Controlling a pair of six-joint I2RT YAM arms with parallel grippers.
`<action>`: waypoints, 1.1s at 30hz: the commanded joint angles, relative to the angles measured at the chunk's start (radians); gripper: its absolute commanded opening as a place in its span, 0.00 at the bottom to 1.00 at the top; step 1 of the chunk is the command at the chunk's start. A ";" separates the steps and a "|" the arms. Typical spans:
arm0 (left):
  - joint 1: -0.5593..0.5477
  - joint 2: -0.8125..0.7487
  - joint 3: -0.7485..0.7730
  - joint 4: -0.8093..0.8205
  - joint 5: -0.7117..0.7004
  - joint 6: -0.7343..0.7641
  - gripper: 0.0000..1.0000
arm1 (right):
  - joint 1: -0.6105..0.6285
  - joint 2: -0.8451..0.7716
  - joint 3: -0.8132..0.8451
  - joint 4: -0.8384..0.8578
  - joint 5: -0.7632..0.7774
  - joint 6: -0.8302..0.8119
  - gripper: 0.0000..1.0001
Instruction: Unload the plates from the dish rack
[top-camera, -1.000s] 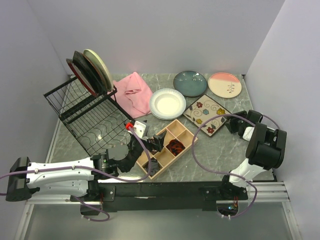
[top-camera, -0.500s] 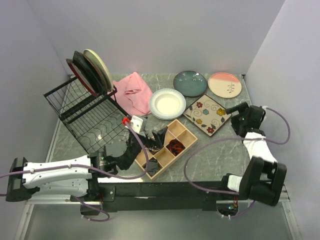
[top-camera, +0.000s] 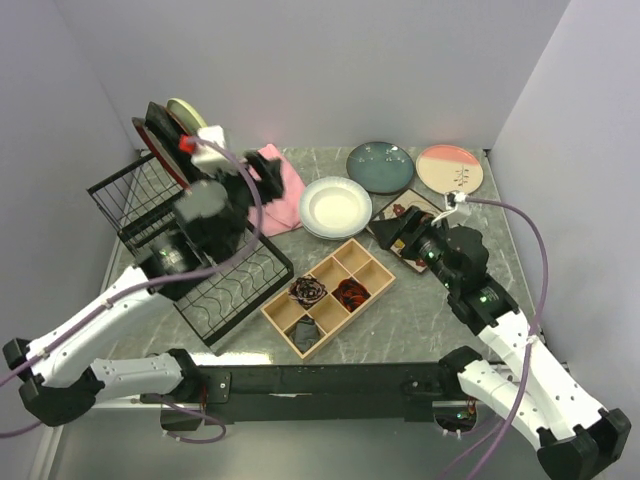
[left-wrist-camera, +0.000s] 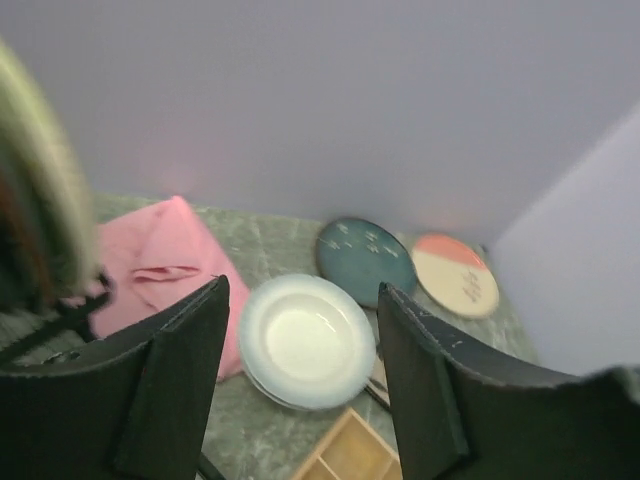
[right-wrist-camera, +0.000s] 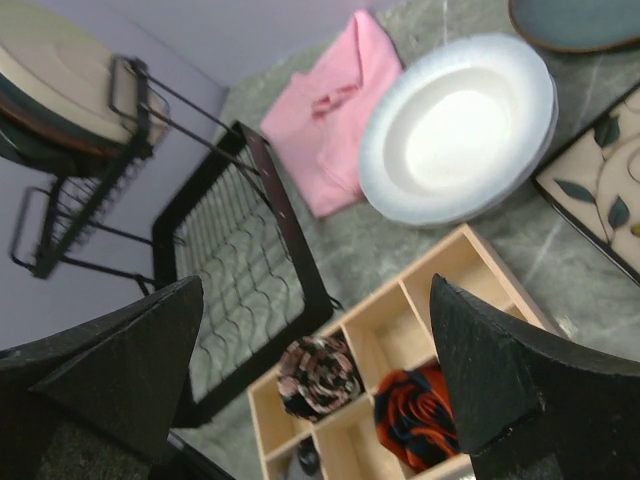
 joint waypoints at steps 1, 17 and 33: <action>0.220 -0.029 0.141 -0.204 0.173 -0.113 0.63 | 0.027 0.006 -0.023 -0.024 0.026 -0.076 1.00; 0.974 -0.092 0.066 -0.241 0.829 -0.344 0.44 | 0.028 -0.129 -0.070 0.028 -0.069 -0.061 1.00; 0.980 -0.066 -0.053 -0.159 0.755 -0.355 0.40 | 0.027 -0.120 -0.077 0.036 -0.070 -0.050 1.00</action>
